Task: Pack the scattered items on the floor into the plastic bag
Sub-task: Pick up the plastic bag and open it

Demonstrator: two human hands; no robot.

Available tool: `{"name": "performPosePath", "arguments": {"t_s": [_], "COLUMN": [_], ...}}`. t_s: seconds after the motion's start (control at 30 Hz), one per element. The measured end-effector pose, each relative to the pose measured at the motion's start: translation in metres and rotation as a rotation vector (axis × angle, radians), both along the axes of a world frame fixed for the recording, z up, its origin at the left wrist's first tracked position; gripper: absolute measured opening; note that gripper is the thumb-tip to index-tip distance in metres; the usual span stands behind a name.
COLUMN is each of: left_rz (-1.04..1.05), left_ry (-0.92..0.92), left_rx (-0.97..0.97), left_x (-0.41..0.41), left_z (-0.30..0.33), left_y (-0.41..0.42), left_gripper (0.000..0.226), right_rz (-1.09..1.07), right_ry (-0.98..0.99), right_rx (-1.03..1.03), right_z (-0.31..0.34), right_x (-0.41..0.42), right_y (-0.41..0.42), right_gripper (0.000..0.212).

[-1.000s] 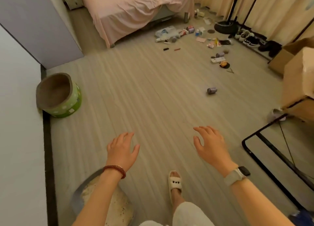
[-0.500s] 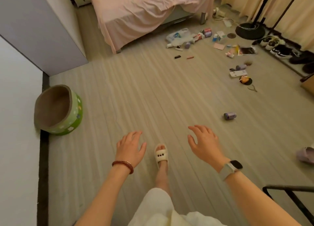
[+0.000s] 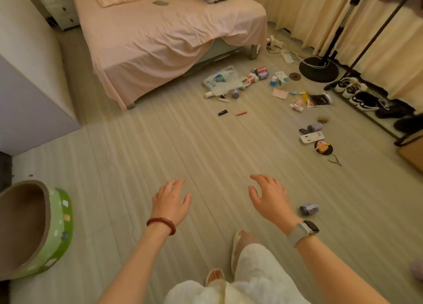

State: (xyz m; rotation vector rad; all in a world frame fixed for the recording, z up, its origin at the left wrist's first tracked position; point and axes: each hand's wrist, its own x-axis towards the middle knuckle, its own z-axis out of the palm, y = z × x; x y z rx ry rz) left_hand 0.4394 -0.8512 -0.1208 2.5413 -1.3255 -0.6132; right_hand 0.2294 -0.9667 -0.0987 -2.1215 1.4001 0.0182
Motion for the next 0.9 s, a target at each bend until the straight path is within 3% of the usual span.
{"name": "performPosePath", "arguments": {"t_s": [0.2,0.4,0.6,0.9], "left_rz": [0.043,0.147,0.277,0.295], "left_ry": [0.035,0.040,0.094,0.124], "left_rx": [0.030,-0.011,-0.036,0.029], "left_x": [0.068,0.147,0.237,0.457], "left_z": [-0.025,-0.003,-0.004,-0.024], "left_y": [-0.154,-0.302,-0.386,-0.530], "left_gripper": [0.046,0.046,0.045,0.044], "right_rz": [-0.036,0.078,0.201,0.068], "right_ry": [0.010,0.020,0.023,-0.007], "right_rx": [0.069,0.068,0.082,0.162], "right_z": [-0.032,-0.019,-0.025,-0.047], "right_x": [0.066,0.167,0.281,0.483], "right_y": [-0.159,-0.317,-0.425,-0.583], "right_gripper": [0.042,0.043,0.043,0.044]}}
